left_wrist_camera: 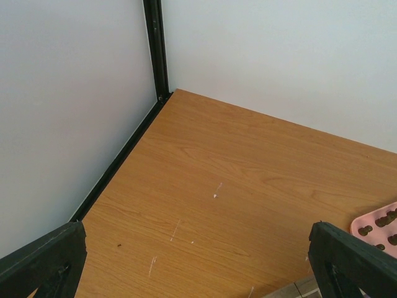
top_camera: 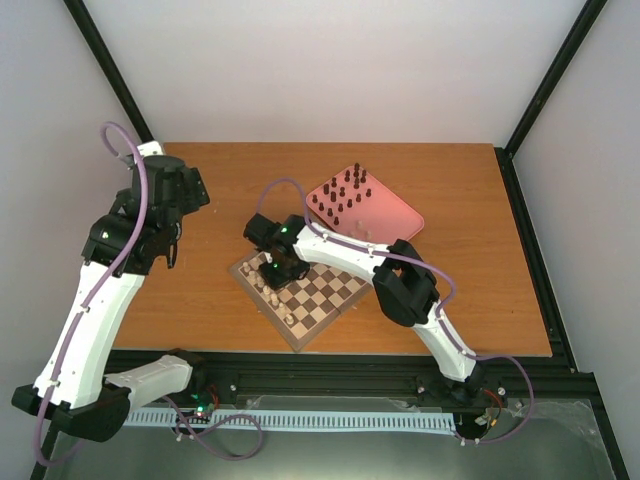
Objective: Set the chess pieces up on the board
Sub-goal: Place the chess piece on the chessboard.
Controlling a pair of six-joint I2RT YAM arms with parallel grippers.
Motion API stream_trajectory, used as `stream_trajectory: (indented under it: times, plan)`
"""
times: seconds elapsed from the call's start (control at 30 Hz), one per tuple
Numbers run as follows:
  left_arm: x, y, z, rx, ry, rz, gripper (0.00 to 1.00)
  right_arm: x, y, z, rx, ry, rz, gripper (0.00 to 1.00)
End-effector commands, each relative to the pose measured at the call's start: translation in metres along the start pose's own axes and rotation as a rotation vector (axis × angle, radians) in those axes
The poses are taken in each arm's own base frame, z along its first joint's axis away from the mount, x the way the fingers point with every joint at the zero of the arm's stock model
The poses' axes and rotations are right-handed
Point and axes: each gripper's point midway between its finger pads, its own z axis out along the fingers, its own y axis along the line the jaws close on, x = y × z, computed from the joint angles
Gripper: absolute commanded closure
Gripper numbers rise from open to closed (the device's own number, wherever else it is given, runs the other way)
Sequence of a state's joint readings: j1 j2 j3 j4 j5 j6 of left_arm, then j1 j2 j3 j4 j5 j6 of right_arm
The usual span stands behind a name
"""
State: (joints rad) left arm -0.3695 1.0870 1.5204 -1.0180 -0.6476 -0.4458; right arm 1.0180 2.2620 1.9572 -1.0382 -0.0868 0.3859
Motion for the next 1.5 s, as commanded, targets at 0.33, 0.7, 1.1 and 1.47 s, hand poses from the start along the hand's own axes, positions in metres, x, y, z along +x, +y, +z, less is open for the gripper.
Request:
stream_trajectory:
  times: [0.33,0.7,1.1,1.47]
  plan:
    - [-0.003,0.001,-0.002,-0.007,-0.018,0.004,0.00,-0.001,0.012,0.004,-0.013,0.014,-0.033,0.94]
    - [-0.002,0.002,-0.002,-0.009,-0.016,0.006,0.00,0.003,0.010,0.006,-0.004,0.029,-0.033,0.91]
    - [0.000,0.005,-0.004,-0.010,-0.016,0.000,0.00,0.004,0.011,0.001,0.004,0.019,-0.042,0.81]
    - [0.000,0.003,-0.002,-0.005,-0.012,-0.007,0.00,0.001,0.007,-0.015,0.035,-0.016,-0.045,0.76]
